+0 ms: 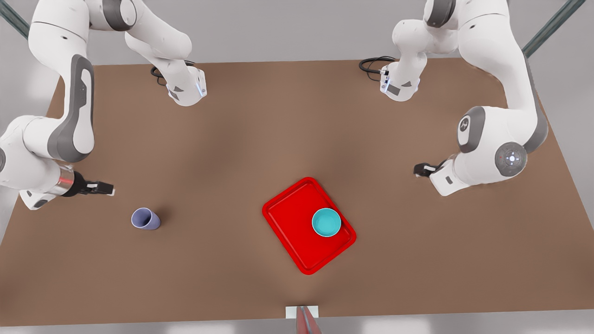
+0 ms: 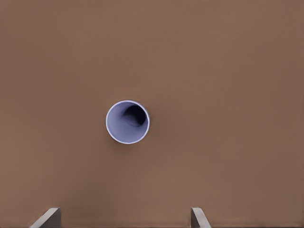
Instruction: Place the bowl on the tray with the left arm and the cup on the tray with the right arm
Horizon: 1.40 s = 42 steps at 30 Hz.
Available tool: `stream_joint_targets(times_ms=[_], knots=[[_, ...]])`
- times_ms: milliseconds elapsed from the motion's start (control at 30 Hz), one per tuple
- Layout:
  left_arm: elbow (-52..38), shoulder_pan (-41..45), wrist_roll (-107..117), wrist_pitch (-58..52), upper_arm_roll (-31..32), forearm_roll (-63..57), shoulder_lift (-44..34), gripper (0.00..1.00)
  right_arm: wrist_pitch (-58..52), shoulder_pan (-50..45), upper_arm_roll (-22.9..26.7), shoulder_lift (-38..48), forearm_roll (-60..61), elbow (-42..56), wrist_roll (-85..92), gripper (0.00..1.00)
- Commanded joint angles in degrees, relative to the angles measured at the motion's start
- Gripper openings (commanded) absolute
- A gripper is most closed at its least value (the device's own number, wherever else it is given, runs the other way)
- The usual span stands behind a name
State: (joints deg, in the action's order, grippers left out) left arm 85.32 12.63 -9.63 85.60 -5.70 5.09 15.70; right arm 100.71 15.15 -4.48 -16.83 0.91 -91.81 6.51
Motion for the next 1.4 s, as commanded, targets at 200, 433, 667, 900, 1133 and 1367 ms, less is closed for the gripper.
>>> stream_joint_targets(times_ms=[200, 433, 667, 900, 1133, 1367], knots=[[-1.5, 0.1, 1.0, -4.0, -2.0, -5.4, -1.2, 1.00, 9.2, 2.2, 0.3, -4.4, -1.9, -6.9, 1.1, 1.00], [-1.3, 0.0, 0.7, -3.9, -3.6, -6.5, -1.5, 1.00, 21.7, 0.2, -0.4, -14.7, -1.4, -7.2, 1.0, 1.00], [-1.0, 0.0, 0.1, -3.8, -8.6, -7.5, -1.0, 1.00, 24.2, 0.9, 0.2, -19.2, -0.9, -7.1, 1.0, 1.00], [-0.9, -4.4, -0.4, -3.3, -13.6, -3.1, -1.0, 1.00, 25.1, 1.0, 0.3, -21.3, -0.9, -4.7, 1.0, 1.00], [-4.6, -5.1, -12.2, -3.3, -8.4, -2.4, 0.6, 1.00, 22.0, 0.3, -1.3, -18.0, -0.8, -6.5, 1.3, 0.69], [-6.7, -4.8, -11.7, -3.7, 0.4, -2.8, 1.4, 1.00, 21.4, 0.4, -1.4, -17.4, -0.8, -6.4, 1.7, 0.25]])
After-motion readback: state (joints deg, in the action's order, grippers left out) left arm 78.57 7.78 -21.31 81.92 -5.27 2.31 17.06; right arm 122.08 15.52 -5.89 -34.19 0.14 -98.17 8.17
